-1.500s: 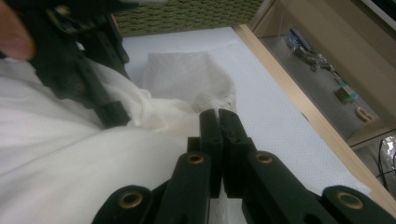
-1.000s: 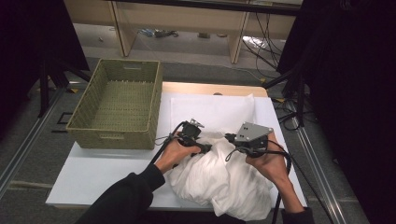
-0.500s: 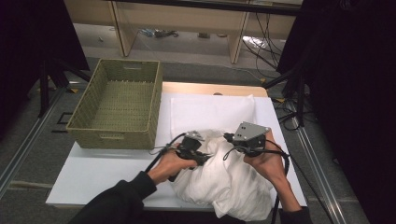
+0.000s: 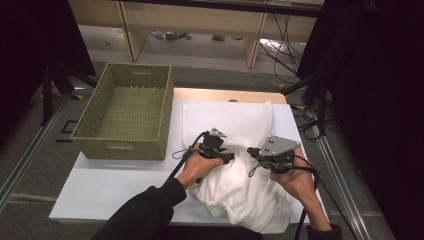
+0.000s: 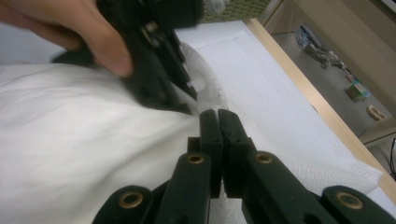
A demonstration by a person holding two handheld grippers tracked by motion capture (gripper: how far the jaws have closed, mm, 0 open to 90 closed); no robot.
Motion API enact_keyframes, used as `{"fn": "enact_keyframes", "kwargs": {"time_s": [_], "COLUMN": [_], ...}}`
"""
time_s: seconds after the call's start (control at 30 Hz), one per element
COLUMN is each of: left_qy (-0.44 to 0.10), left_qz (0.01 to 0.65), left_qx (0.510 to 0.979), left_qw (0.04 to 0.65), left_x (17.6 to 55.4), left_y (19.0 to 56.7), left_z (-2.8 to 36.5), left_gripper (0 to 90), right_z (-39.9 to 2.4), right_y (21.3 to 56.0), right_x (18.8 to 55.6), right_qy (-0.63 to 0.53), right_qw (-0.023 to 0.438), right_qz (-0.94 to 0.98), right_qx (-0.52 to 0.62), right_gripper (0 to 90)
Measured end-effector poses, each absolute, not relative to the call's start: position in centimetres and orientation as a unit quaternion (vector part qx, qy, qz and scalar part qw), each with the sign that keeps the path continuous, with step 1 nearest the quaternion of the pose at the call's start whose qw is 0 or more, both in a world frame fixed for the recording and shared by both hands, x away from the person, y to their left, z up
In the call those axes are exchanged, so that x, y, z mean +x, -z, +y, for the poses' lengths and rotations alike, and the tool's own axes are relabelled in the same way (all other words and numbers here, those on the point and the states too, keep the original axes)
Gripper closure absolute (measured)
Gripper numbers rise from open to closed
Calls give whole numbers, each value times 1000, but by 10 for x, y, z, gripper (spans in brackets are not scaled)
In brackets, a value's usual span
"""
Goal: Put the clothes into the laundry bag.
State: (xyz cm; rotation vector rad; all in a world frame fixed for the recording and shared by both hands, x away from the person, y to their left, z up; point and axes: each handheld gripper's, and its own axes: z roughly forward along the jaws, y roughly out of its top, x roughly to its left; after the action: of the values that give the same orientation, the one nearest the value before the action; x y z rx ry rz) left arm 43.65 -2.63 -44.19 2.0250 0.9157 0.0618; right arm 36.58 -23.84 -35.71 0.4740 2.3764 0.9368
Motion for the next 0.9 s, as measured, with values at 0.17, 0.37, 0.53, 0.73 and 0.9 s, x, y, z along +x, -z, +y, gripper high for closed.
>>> {"fn": "enact_keyframes", "kwargs": {"time_s": [0.17, 0.37, 0.53, 0.73, 0.9], "left_qy": [-26, 20, 28, 3, -57], "left_qz": [357, 327, 294, 321, 356], "left_qx": [800, 816, 835, 823, 794], "left_qw": [481, 477, 464, 469, 490], "left_x": [404, 375, 380, 402, 422], "left_y": [408, 408, 433, 451, 421], "left_z": [12, 5, -31, -57, -38], "left_gripper": [317, 232, 151, 642, 692], "right_z": [-239, -237, -236, -235, -238], "right_y": [356, 355, 354, 355, 345], "right_x": [366, 367, 366, 364, 357], "right_qy": [-346, -341, -342, -336, -348], "right_qw": [271, 275, 272, 265, 268], "right_qz": [880, 882, 883, 888, 883], "right_qx": [179, 172, 170, 168, 165], "right_gripper": [900, 900, 900, 900, 900]}}
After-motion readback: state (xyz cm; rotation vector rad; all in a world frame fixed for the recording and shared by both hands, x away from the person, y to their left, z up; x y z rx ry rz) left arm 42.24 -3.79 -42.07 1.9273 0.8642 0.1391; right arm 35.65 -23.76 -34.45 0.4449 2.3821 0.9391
